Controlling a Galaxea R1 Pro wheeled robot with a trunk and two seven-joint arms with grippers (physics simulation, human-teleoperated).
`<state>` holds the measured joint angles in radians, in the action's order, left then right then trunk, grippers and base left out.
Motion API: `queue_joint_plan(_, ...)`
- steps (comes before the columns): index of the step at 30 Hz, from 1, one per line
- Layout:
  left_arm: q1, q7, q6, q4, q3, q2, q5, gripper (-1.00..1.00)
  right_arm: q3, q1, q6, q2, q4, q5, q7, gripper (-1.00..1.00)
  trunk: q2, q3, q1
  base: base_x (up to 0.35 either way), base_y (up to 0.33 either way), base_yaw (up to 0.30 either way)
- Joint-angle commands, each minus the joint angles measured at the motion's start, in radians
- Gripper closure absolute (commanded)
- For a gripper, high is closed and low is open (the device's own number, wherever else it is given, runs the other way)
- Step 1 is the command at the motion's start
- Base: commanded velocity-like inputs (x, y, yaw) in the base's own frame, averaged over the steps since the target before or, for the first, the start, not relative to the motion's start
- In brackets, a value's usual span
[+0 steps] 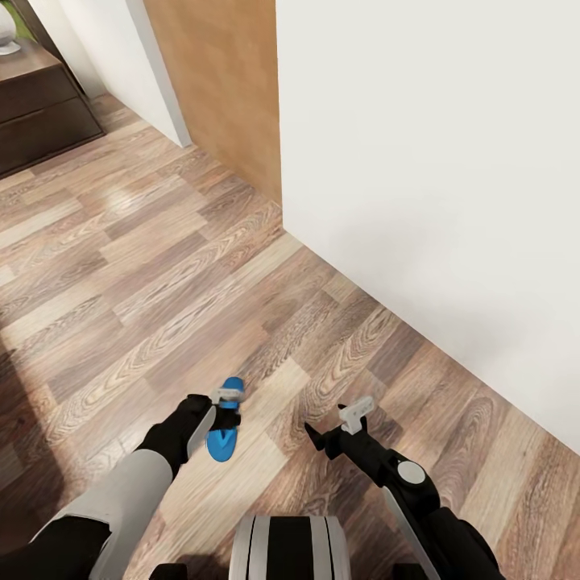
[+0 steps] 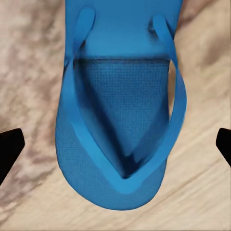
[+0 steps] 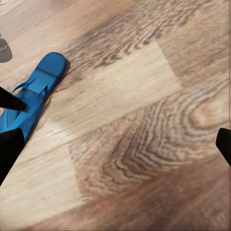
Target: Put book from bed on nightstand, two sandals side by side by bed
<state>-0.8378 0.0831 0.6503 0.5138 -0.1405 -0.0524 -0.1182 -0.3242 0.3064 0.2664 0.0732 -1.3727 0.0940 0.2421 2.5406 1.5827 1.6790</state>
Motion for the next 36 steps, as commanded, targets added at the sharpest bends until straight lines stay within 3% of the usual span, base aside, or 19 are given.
queue_joint_plan(1, 0.000, 0.009, 0.004, 0.002, 0.000, 0.006, -0.011, -1.00, -0.001, 0.000, 0.006, 0.001, -0.001, 0.010, 0.000, -1.00, 0.000, 0.001, 0.000, 0.000, 0.000, 0.000)
queue_joint_plan(10, 0.008, 0.007, 0.000, 0.025, -0.030, 0.007, -0.008, -1.00, 0.002, 0.000, 0.005, 0.006, -0.008, 0.003, 0.006, -1.00, 0.000, 0.001, 0.000, 0.000, 0.000, 0.000)
queue_joint_plan(29, 0.008, 0.009, -0.003, 0.029, -0.031, 0.006, -0.008, -1.00, 0.003, 0.000, 0.004, 0.007, -0.008, 0.003, 0.006, -1.00, 0.000, 0.008, 0.000, 0.001, 0.000, 0.000)
queue_joint_plan(36, 0.008, 0.007, -0.003, 0.029, -0.031, 0.006, -0.008, -1.00, 0.003, 0.000, 0.003, 0.007, -0.008, 0.003, 0.006, -1.00, 0.000, 0.008, 0.000, 0.191, 0.000, 0.000)
